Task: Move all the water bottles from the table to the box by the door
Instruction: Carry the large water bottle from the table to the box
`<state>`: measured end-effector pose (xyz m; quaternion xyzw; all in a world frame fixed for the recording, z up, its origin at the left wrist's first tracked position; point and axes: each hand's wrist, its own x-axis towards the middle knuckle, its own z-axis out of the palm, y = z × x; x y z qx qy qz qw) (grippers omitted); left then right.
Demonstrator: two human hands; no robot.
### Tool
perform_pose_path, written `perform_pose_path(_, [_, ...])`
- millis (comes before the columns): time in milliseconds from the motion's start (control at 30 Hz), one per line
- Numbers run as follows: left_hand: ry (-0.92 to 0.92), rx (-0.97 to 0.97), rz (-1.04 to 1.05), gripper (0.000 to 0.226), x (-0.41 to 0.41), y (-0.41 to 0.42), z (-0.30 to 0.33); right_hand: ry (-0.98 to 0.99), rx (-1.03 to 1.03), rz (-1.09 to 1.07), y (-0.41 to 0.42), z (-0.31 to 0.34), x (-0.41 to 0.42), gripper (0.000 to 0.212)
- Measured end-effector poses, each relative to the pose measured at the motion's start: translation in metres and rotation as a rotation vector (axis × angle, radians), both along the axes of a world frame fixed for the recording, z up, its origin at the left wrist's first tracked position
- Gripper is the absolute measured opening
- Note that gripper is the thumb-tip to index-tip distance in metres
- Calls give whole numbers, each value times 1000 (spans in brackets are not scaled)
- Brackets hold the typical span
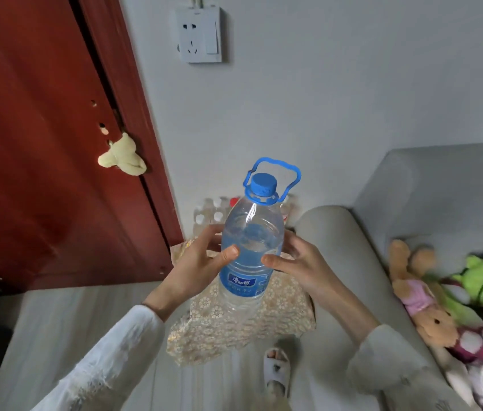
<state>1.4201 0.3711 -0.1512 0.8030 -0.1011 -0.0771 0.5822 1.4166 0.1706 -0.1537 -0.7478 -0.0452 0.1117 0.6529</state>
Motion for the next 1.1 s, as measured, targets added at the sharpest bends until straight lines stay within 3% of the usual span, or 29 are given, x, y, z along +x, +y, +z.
perform_pose_path(200, [112, 26, 48, 47, 100, -64, -54, 100, -29, 92, -65, -51, 112, 53])
perform_pose_path(367, [232, 28, 25, 46, 165, -110, -104, 163, -45, 125, -114, -102, 183, 61])
perform_pose_path(567, [338, 7, 100, 59, 203, -149, -179, 261, -54, 200, -149, -173, 238, 65])
perform_pose_path(800, [402, 15, 182, 59, 236, -161, -260, 370, -72, 235, -156, -260, 285, 64])
perform_pose_path(1100, [416, -85, 209, 59, 262, -161, -311, 316, -86, 192, -150, -319, 316, 69])
